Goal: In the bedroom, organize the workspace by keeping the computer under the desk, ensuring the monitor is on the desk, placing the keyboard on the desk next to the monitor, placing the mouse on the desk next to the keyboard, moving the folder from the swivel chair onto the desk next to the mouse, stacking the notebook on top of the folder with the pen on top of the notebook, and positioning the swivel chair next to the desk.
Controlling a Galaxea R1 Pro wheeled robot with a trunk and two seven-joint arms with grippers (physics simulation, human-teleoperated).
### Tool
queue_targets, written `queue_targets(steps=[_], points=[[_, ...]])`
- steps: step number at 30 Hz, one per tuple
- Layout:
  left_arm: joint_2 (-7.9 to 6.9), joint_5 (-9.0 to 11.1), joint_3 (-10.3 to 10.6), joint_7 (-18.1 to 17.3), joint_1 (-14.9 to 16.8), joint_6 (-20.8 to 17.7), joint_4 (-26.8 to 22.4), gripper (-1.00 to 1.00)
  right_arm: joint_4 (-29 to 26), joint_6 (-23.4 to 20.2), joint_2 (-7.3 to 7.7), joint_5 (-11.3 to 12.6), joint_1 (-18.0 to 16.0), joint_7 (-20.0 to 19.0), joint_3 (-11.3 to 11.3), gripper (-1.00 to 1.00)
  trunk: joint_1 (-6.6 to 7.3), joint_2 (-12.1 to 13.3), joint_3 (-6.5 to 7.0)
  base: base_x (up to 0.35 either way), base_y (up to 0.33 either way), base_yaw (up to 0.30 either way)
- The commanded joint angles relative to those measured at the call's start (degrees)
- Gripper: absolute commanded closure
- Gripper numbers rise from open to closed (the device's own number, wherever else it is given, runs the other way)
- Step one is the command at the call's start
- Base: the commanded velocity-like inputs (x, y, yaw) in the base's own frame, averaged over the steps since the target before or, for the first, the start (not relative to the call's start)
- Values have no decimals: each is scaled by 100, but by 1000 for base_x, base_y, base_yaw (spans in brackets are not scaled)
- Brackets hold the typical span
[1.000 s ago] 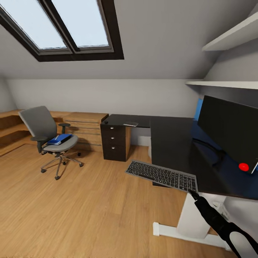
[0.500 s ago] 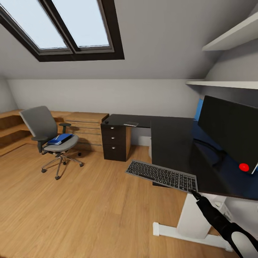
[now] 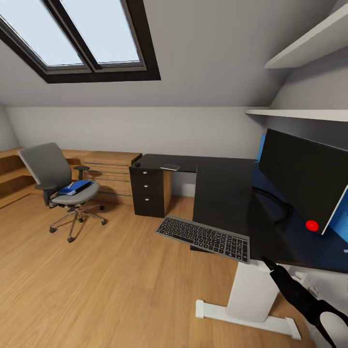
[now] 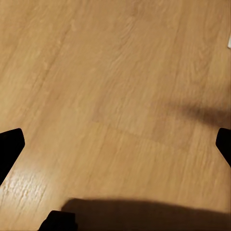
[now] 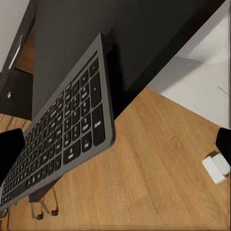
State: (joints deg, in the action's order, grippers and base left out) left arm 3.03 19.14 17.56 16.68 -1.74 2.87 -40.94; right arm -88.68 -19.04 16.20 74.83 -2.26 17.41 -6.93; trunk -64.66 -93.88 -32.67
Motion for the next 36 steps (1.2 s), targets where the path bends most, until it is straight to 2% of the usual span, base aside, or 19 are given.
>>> queue_targets(steps=[1,4,6,8,14,16,19,21,26,27,28,30,32,33,34,35,36], points=[[-4,61,28,37,2,27,-5,-100,-9,-62,5,50,-3,41,-37,-100,0,-3,-5,0,-23,0],[-4,59,28,37,-1,29,-3,-100,-11,-384,18,68,-3,48,-250,-100,0,-3,-5,0,-10,0],[-4,59,28,37,-1,29,-2,-100,-13,-547,22,71,-3,50,-305,-100,0,-3,-5,0,-4,0],[-4,59,28,37,0,31,-2,-100,-14,-926,39,74,-13,51,-406,-100,0,-3,-5,0,-2,0],[-4,63,28,37,0,34,-2,-100,-5,-1720,56,86,-136,46,-554,-100,0,-3,-5,0,0,0],[-4,60,28,37,-1,36,-2,-100,-3,-1860,57,119,-157,41,-591,-100,0,-3,-5,0,0,0],[-4,60,28,37,0,38,-2,-100,314,-2096,94,391,-353,32,-642,-100,0,-3,-5,0,0,0],[-4,50,28,37,-1,47,-2,-100,566,-2325,210,555,-547,4,-650,-100,0,-3,-5,0,0,0],[-7,54,25,20,0,91,-45,-100,645,-2504,259,602,-618,-235,-652,-100,0,-3,-5,0,0,0],[-11,54,23,10,0,127,-122,-100,653,-2518,263,603,-624,-295,-652,-100,0,-3,-5,0,0,0],[-45,70,0,0,2,104,-741,-100,663,-2535,267,609,-635,-380,-652,-100,0,-3,-5,0,0,0],[-89,82,-11,8,1,-295,-1586,-100,666,-2540,268,609,-640,-415,-652,-100,0,-3,-5,0,0,0],[-114,90,-12,25,0,-1060,-2329,-100,678,-2561,274,609,-664,-435,-651,-100,0,-3,-5,0,0,0],[-119,93,-14,33,1,-1687,-2811,-100,707,-2615,280,607,-715,-445,-650,-100,0,-3,-5,0,0,0],[-119,94,-14,37,0,-2004,-3040,-100,739,-2662,283,606,-748,-449,-650,-100,0,-3,-5,0,0,0],[-117,96,-15,46,0,-2577,-3451,-100,849,-2793,288,605,-826,-459,-651,-100,0,-3,-5,0,0,0],[-115,96,-13,50,-1,-2813,-3624,-100,928,-2875,289,606,-872,-464,-651,-100,0,-3,-5,0,0,0]])
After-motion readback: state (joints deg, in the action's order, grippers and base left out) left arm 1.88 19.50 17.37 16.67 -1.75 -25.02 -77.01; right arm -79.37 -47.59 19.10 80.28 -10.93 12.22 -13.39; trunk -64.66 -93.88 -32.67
